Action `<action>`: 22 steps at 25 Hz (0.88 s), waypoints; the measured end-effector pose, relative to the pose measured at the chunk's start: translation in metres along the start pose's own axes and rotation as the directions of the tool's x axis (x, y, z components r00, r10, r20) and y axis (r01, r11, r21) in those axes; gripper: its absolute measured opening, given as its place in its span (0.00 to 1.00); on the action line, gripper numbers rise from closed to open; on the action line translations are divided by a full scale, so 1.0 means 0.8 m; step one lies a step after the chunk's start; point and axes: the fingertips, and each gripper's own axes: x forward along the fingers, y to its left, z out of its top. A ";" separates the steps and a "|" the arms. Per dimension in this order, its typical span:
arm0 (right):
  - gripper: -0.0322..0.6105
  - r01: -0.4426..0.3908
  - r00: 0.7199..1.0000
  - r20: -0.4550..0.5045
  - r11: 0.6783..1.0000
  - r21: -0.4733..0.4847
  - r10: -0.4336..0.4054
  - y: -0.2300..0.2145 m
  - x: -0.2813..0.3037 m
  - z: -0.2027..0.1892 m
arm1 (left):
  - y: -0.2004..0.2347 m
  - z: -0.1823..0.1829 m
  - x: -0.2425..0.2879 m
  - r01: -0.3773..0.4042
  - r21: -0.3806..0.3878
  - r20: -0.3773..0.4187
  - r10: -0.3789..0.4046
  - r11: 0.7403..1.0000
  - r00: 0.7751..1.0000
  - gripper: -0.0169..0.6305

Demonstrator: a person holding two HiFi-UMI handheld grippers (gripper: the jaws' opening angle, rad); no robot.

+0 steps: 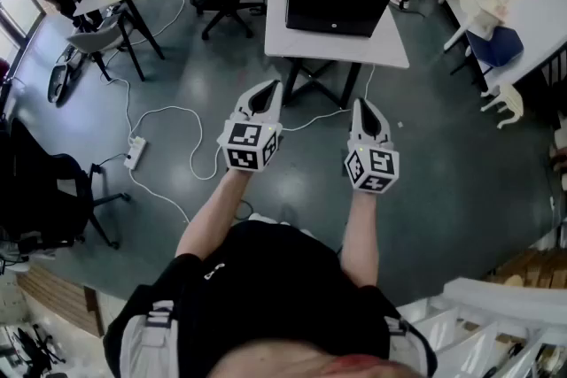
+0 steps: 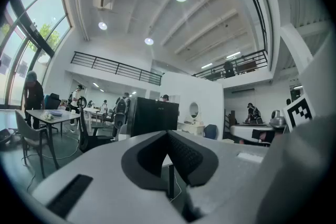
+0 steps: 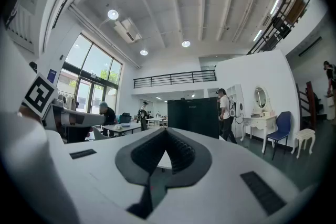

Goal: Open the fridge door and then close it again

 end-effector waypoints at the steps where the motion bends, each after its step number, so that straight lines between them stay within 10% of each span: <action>1: 0.04 0.002 1.000 -0.005 1.000 -0.011 -0.002 -0.002 -0.001 -0.001 | -0.002 -0.001 0.000 0.000 -0.001 0.001 0.000 1.000 1.000 0.03; 22: 0.04 -0.145 0.988 -0.071 0.978 -0.148 0.136 0.023 0.046 -0.045 | 0.031 -0.028 0.011 -0.109 0.001 -0.020 0.109 0.994 0.994 0.03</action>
